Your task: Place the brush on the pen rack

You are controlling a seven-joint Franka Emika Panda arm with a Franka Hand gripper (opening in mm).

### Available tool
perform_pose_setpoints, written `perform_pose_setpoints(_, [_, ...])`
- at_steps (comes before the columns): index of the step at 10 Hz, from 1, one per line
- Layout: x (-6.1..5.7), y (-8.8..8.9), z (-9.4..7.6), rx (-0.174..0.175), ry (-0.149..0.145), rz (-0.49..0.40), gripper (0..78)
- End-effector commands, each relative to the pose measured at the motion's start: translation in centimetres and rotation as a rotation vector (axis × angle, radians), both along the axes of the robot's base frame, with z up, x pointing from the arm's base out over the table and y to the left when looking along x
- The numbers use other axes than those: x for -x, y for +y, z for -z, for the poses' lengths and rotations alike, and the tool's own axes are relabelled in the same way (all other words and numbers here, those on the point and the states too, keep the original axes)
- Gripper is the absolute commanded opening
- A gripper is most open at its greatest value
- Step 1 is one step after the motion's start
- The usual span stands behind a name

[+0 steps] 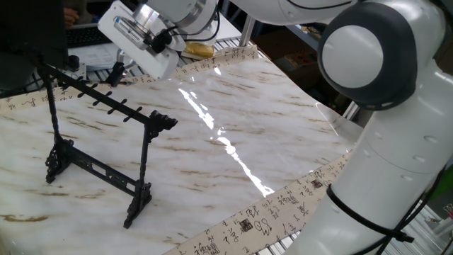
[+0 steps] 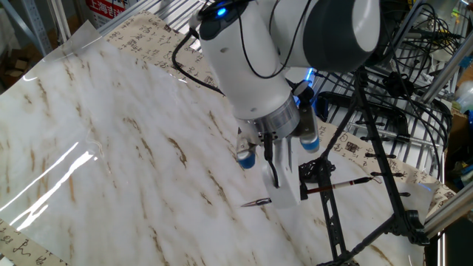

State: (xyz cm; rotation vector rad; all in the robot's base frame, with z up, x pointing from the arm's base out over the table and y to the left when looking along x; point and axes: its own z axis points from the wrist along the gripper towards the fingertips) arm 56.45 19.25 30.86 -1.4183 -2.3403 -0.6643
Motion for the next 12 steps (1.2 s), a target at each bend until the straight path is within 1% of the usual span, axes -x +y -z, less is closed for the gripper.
perform_pose_setpoints(1, [-0.1,0.0,-0.1,0.010,0.006,-0.004,1.2])
perform_pose_setpoints(2, [-0.1,0.0,-0.1,0.014,0.009,-0.005,1.2])
perform_pose_setpoints(3, [-0.4,-0.1,-0.2,0.020,0.027,-0.004,1.2])
perform_pose_setpoints(4, [-0.8,-0.3,-0.4,0.022,0.043,-0.005,1.2])
perform_pose_setpoints(6, [-1.9,-0.9,-0.8,0.025,0.066,-0.006,1.2])
perform_pose_setpoints(8, [-2.4,-1.3,-0.9,0.034,0.077,0.001,1.2])
perform_pose_setpoints(9, [-2.5,-1.6,-0.8,0.029,0.079,-0.005,1.2])
perform_pose_setpoints(10, [-2.6,-1.7,-0.8,0.014,0.075,-0.015,1.2])
perform_pose_setpoints(11, [-2.5,-1.6,-0.7,0.001,0.067,-0.034,1.2])
perform_pose_setpoints(12, [-2.4,-1.6,-0.7,-0.004,0.065,-0.040,1.2])
